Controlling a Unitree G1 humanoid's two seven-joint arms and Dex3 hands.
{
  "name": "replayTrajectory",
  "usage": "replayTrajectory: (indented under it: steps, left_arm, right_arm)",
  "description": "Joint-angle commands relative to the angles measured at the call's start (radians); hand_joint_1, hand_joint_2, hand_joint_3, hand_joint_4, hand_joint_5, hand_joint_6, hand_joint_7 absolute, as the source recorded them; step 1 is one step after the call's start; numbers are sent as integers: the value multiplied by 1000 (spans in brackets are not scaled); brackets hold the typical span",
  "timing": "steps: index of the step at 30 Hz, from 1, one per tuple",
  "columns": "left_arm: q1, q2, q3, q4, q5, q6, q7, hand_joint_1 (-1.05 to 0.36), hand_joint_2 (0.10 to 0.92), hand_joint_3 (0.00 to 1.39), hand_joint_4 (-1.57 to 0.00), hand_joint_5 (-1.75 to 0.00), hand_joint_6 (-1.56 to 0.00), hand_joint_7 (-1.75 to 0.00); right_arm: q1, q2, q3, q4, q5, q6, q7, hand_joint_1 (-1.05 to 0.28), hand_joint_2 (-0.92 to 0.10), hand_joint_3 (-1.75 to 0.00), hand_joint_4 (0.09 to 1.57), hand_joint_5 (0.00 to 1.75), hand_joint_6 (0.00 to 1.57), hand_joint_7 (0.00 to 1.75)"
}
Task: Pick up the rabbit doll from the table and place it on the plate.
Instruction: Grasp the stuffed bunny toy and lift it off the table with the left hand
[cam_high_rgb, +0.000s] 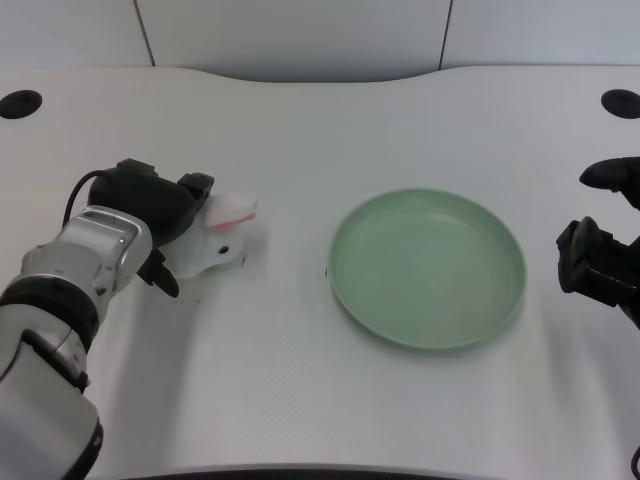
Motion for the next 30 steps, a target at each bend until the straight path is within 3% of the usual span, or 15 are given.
replayTrajectory:
  steps: [1,2,3,4,5,6,7,9,11,13,16,18,20,24,30]
  left_arm:
    - [1,6,-6,7,4,0,8,-732,791,0,1,-332,-41,-45]
    - [1,6,-6,7,4,0,8,-732,791,0,1,-332,-41,-45]
    - [6,-6,10,8,-11,17,17,-732,791,0,1,-332,-41,-45]
    - [20,-14,56,8,-53,41,55,-658,789,0,-100,-404,-159,-94]
    - [31,-20,91,8,-85,58,84,-469,864,10,-426,-990,-539,-322]
    - [38,-24,112,9,-105,69,103,-404,891,10,-521,-1221,-663,-413]
    - [43,-22,137,8,-130,64,114,-371,905,9,-569,-1341,-725,-461]
    - [40,-20,171,11,-164,52,107,-295,917,39,-642,-1224,-884,-426]
    - [38,-17,183,13,-175,46,99,-265,912,39,-669,-1192,-930,-417]
    - [39,-16,188,14,-176,42,97,-252,910,32,-676,-1182,-940,-418]
    - [40,-13,187,16,-172,45,103,-266,900,28,-714,-1119,-954,-419]
    - [39,-12,185,16,-171,45,105,-252,897,18,-722,-1145,-965,-429]
    - [40,-8,190,14,-177,34,108,-255,911,16,-698,-1125,-955,-421]
    - [35,-5,186,15,-174,39,94,-255,915,11,-690,-1094,-951,-405]
    - [40,5,197,9,-185,17,113,-251,916,7,-691,-1136,-957,-413]
  right_arm:
    - [9,-10,-7,-14,9,3,1,27,-308,-1628,1218,1746,891,1746]
    - [9,-10,-7,-14,9,3,1,27,-308,-1628,1218,1746,891,1746]
    - [13,-9,-7,-26,13,18,-3,27,-308,-1628,1218,1746,891,1746]
    - [22,-4,-4,-45,13,32,-13,26,-308,-1628,1218,1746,890,1746]
    - [29,-1,-2,-61,13,44,-20,45,-333,-1625,1197,1746,871,1746]
    - [34,2,-1,-72,13,52,-25,51,-342,-1623,1189,1746,863,1746]
    - [35,1,-1,-75,11,55,-25,54,-348,-1621,1184,1746,858,1746]
    - [2,2,2,-3,-4,19,-14,27,-321,-1612,1189,1746,864,1746]
    - [-17,2,4,41,-12,5,-13,-3,-291,-1599,1186,1746,868,1746]
    - [-25,2,3,59,-13,-3,-14,-15,-283,-1594,1181,1746,868,1746]
    - [-35,6,-1,90,-7,-31,0,1,-298,-1579,1192,1746,846,1746]
    - [-40,8,-2,96,-6,-33,-1,1,-301,-1576,1202,1746,849,1746]
    - [-41,8,2,94,-12,-34,-6,-9,-302,-1579,1206,1746,854,1746]
    - [-42,8,3,92,-8,-27,-2,-21,-286,-1586,1217,1746,866,1746]
    - [-35,8,14,84,-26,-33,-12,-12,-293,-1599,1220,1746,882,1746]
